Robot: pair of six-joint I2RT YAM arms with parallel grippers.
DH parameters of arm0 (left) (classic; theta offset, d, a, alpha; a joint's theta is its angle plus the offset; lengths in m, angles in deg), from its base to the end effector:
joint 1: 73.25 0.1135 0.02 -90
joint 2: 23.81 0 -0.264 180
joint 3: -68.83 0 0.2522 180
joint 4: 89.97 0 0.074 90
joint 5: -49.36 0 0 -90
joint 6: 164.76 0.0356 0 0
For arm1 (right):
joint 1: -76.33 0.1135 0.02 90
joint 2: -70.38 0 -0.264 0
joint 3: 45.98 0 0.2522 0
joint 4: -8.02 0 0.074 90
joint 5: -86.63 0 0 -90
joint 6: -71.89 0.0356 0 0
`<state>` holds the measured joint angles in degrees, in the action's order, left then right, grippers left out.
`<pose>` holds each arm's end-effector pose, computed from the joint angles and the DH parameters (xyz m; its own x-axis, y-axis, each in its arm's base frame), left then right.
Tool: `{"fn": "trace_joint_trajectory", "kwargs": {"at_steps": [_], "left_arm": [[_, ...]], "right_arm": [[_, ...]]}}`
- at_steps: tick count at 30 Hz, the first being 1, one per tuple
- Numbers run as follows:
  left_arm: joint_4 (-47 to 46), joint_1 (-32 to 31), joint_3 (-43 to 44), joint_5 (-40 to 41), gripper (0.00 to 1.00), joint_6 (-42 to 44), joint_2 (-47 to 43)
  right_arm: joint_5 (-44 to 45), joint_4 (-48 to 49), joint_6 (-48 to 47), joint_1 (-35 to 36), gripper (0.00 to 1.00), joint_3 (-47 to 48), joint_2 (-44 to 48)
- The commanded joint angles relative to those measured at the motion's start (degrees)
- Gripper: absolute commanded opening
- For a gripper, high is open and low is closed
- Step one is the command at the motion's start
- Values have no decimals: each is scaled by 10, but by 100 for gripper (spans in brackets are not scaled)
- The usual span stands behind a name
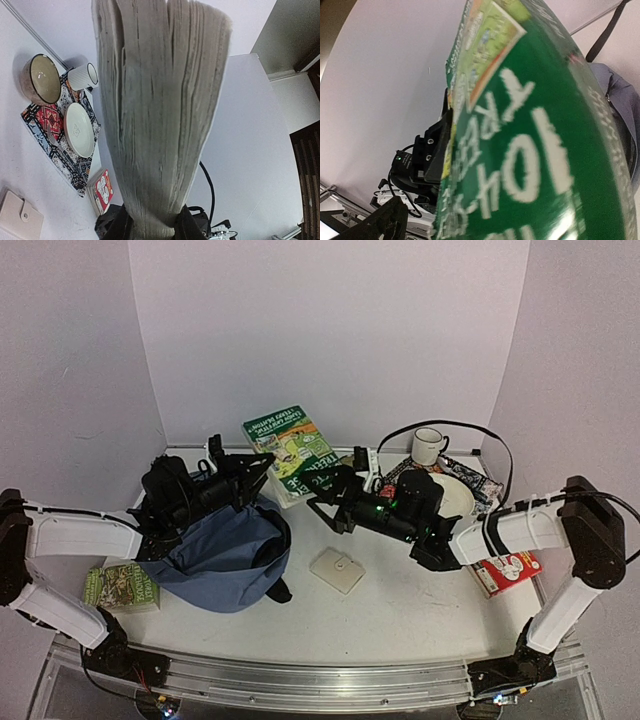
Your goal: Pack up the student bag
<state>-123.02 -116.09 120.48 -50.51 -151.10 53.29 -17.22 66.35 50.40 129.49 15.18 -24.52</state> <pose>0.2136 -0.2064 0.2769 -0.7491 -0.6109 -0.2561 0.2819 0.0559 -0.9578 0.2036 0.2860 0.2816 -0.7531 0.5016 -0.4258 -0.5646 -0.1604 0.8096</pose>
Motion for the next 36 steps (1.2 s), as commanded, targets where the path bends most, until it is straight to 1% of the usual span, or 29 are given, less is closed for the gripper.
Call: {"fn": "trace_joint_trajectory", "kwargs": {"at_steps": [1,7,10,18,21,24,25,27,29,31,33,36], "left_arm": [[-118,-11,25,32,0,-9,-13],[-126,-24,17,52,0,-18,-4],[-130,-29,9,64,0,-23,-3],[-136,-42,-6,75,0,-34,5],[-138,-46,-12,77,0,-42,12],[-140,-47,-21,79,0,-48,15],[-141,-47,-27,80,0,-49,15],[-141,-47,-34,80,0,-54,15],[-141,-47,-44,80,1,-54,15],[-141,-47,-56,86,6,-52,12],[-141,-47,-71,93,11,-47,5],[-140,-46,-93,112,26,-34,-5]], "right_arm": [[5,88,19,7,98,24,-15],[-10,130,16,10,97,47,-38],[-19,134,4,11,92,61,-40],[-20,159,-28,11,74,65,-30],[-30,170,-36,11,64,72,-31],[-33,178,-50,11,52,69,-24],[-33,180,-54,11,47,67,-21],[-36,183,-65,11,33,63,-13],[-37,184,-72,11,23,59,-6],[-36,184,-78,11,14,52,2],[-34,184,-81,9,8,42,8],[-32,184,-82,5,1,26,18]]}}
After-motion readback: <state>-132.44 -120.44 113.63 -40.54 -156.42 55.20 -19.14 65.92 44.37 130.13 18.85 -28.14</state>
